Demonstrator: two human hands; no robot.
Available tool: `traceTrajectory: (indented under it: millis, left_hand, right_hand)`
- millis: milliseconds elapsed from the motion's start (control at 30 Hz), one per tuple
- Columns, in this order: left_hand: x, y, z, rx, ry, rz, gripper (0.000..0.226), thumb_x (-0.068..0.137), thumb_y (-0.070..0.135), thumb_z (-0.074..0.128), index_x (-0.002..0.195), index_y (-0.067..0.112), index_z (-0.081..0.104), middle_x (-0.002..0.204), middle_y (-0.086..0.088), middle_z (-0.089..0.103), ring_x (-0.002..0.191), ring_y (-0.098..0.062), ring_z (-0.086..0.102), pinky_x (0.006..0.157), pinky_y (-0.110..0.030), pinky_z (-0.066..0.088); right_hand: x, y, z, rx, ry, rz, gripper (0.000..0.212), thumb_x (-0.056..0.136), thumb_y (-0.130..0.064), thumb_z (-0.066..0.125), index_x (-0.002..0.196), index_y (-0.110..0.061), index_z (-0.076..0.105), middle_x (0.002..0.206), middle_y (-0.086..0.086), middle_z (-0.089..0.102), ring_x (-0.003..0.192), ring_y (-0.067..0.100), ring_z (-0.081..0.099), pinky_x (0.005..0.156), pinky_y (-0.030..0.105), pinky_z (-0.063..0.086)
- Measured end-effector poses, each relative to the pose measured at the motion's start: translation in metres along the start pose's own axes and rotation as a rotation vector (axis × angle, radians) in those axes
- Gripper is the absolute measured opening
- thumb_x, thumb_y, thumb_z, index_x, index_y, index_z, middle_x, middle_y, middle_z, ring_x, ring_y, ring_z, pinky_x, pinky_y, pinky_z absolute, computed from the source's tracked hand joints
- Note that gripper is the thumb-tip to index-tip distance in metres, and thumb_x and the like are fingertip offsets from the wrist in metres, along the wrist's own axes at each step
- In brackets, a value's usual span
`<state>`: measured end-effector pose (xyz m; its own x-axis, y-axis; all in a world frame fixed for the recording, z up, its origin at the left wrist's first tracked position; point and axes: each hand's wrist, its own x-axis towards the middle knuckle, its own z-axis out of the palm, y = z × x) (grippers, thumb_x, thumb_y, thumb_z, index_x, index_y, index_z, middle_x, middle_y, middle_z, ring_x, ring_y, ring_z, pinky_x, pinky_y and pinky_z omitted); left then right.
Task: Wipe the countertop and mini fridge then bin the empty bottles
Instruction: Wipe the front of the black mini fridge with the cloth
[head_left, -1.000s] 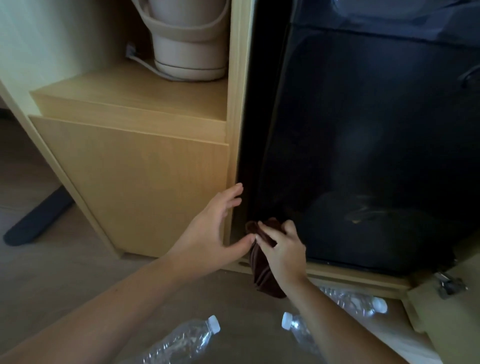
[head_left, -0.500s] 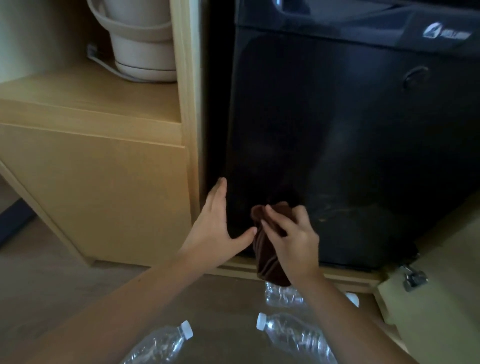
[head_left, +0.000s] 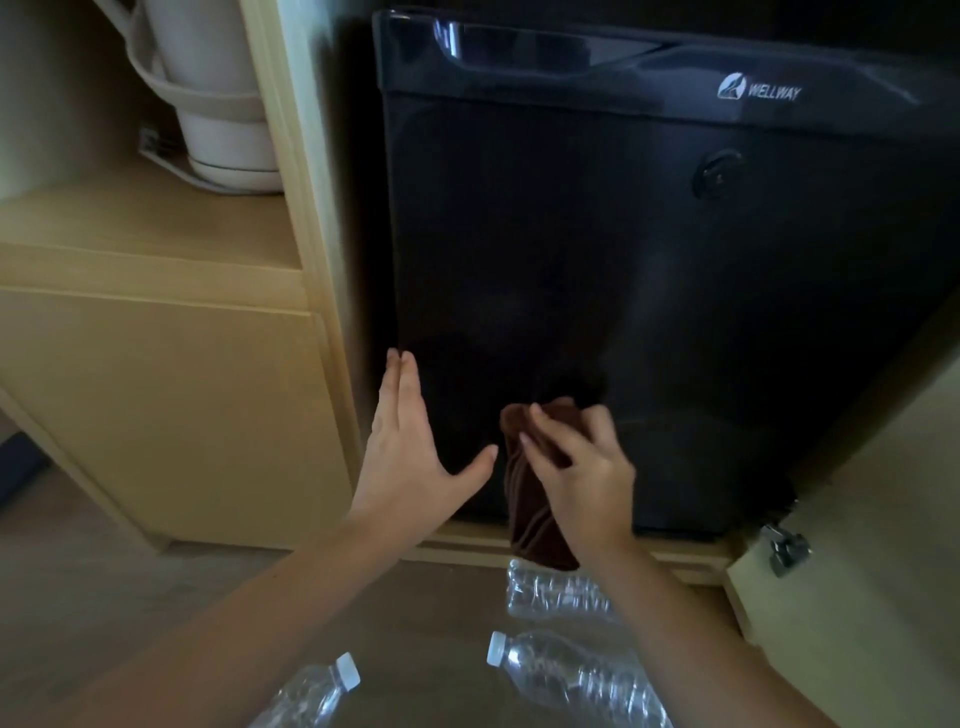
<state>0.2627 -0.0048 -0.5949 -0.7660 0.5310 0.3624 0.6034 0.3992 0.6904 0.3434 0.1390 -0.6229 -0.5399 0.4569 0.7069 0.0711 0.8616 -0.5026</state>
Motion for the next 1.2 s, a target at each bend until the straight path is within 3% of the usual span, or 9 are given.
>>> traceTrajectory:
  millis: [100,167,267,400,533,800,900,1067,1200]
  left_hand:
    - [0.000,0.004,0.003,0.043,0.006,-0.022,0.114,0.064,0.064,0.056,0.143,0.024,-0.015,0.152,0.012,-0.014,0.136,-0.003,-0.007,0.110,-0.029,0.012]
    - [0.001,0.008,0.007,0.044,0.014,-0.041,0.115,0.062,0.066,0.056,0.142,0.025,-0.016,0.152,0.010,-0.016,0.133,-0.001,-0.008,0.109,-0.030,0.011]
    - [0.002,0.015,0.015,0.063,0.044,-0.078,0.118,0.061,0.063,0.060,0.142,0.024,-0.016,0.152,0.003,-0.018,0.139,-0.015,-0.006,0.108,-0.034,0.013]
    - [0.003,0.017,0.022,0.089,0.060,-0.093,0.121,0.062,0.060,0.066,0.143,0.024,-0.016,0.152,-0.002,-0.020,0.140,-0.024,-0.006,0.107,-0.037,0.011]
    - [0.003,0.012,0.018,0.097,0.044,-0.076,0.122,0.060,0.062,0.065,0.141,0.026,-0.019,0.152,0.001,-0.020,0.139,-0.021,-0.005,0.104,-0.032,0.010]
    - [0.002,0.004,0.009,0.124,-0.002,-0.029,0.124,0.056,0.066,0.060,0.138,0.029,-0.025,0.152,0.006,-0.019,0.127,0.004,-0.018,0.104,-0.026,0.004]
    - [0.001,0.006,0.009,0.113,-0.008,-0.037,0.123,0.057,0.064,0.062,0.136,0.033,-0.027,0.151,0.007,-0.019,0.127,0.003,-0.015,0.103,-0.026,0.006]
    - [0.002,0.008,0.010,0.107,0.014,-0.046,0.122,0.057,0.064,0.061,0.140,0.029,-0.021,0.152,0.006,-0.015,0.135,-0.006,-0.009,0.103,-0.026,0.007]
    - [0.001,0.002,0.005,0.091,0.015,-0.005,0.121,0.058,0.064,0.059,0.142,0.024,-0.018,0.153,0.005,-0.008,0.130,0.002,-0.009,0.105,-0.026,0.008]
  right_hand:
    - [0.004,0.007,-0.012,0.027,-0.052,-0.013,0.031,0.074,-0.016,0.075,0.104,-0.015,0.069,0.089,0.006,0.056,0.074,0.008,0.057,0.075,0.004,0.042]
    - [0.016,0.016,-0.031,0.075,0.039,0.016,0.031,0.076,-0.018,0.073,0.106,-0.016,0.068,0.092,0.003,0.054,0.083,0.003,0.054,0.082,0.002,0.037]
    - [0.034,0.041,-0.071,0.061,0.206,0.047,0.032,0.079,-0.023,0.068,0.110,-0.014,0.065,0.097,0.000,0.051,0.090,0.000,0.051,0.089,0.006,0.036]
    - [0.039,0.073,-0.105,-0.065,0.348,0.106,0.031,0.081,-0.020,0.068,0.110,-0.010,0.065,0.101,0.011,0.054,0.094,-0.001,0.047,0.089,0.002,0.031]
    - [0.024,0.071,-0.081,-0.090,0.393,0.113,0.027,0.079,-0.017,0.069,0.104,-0.008,0.067,0.098,0.018,0.057,0.089,0.009,0.052,0.084,-0.002,0.032]
    - [-0.003,0.017,0.007,0.020,0.049,-0.041,0.027,0.075,-0.018,0.074,0.101,-0.012,0.069,0.090,0.010,0.058,0.071,0.018,0.061,0.060,0.028,0.056]
    - [-0.002,0.030,-0.007,0.032,-0.001,-0.085,0.027,0.080,-0.025,0.068,0.105,-0.016,0.068,0.093,0.007,0.057,0.074,0.012,0.060,0.065,0.020,0.053]
    - [0.000,0.068,-0.054,0.020,0.102,0.073,0.030,0.077,-0.022,0.071,0.106,-0.016,0.067,0.099,-0.006,0.050,0.088,-0.002,0.051,0.083,-0.001,0.035]
    - [0.001,0.068,-0.058,0.022,0.153,0.131,0.031,0.076,-0.017,0.071,0.106,-0.013,0.067,0.100,-0.006,0.050,0.092,-0.005,0.049,0.084,-0.002,0.034]
